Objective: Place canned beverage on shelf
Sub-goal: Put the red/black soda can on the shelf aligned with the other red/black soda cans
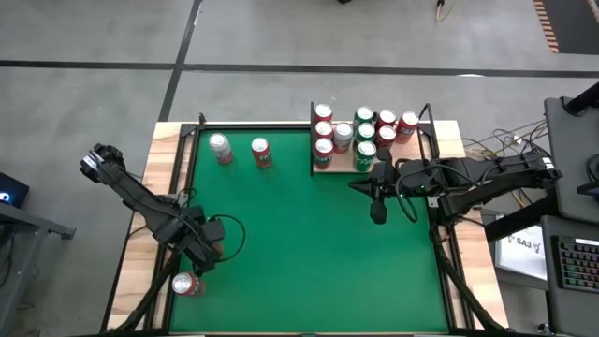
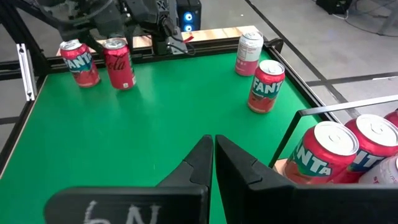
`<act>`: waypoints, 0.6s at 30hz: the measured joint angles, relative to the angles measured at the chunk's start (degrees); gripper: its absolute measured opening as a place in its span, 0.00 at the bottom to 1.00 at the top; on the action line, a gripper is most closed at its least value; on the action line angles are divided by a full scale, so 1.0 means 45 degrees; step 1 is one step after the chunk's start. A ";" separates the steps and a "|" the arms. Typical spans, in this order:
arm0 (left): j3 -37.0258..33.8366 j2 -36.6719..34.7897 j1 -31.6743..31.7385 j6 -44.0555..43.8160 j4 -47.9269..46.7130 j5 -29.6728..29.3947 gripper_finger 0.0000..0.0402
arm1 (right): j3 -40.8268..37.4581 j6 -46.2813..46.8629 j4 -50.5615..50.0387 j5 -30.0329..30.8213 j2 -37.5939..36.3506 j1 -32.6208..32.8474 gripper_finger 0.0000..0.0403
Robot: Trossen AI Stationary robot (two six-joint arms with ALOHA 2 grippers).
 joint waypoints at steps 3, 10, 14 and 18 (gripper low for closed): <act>0.0601 0.0061 0.0050 -0.0067 -0.0179 -0.0629 0.70 | 0.0000 -0.0010 0.0000 0.0000 0.0000 0.0000 0.02; 0.2063 0.0425 0.0981 0.0371 -0.0152 -0.2494 0.70 | -0.0090 0.0005 0.0037 -0.0017 0.0345 0.0000 0.02; 0.2955 0.1025 0.1938 0.1449 0.0181 -0.3390 0.70 | -0.0112 -0.0005 0.0063 -0.0055 0.1087 0.0000 0.02; 0.3938 0.1944 0.2918 0.3228 0.0899 -0.3774 0.70 | -0.0117 -0.0178 0.0068 -0.0058 0.1996 0.0000 0.02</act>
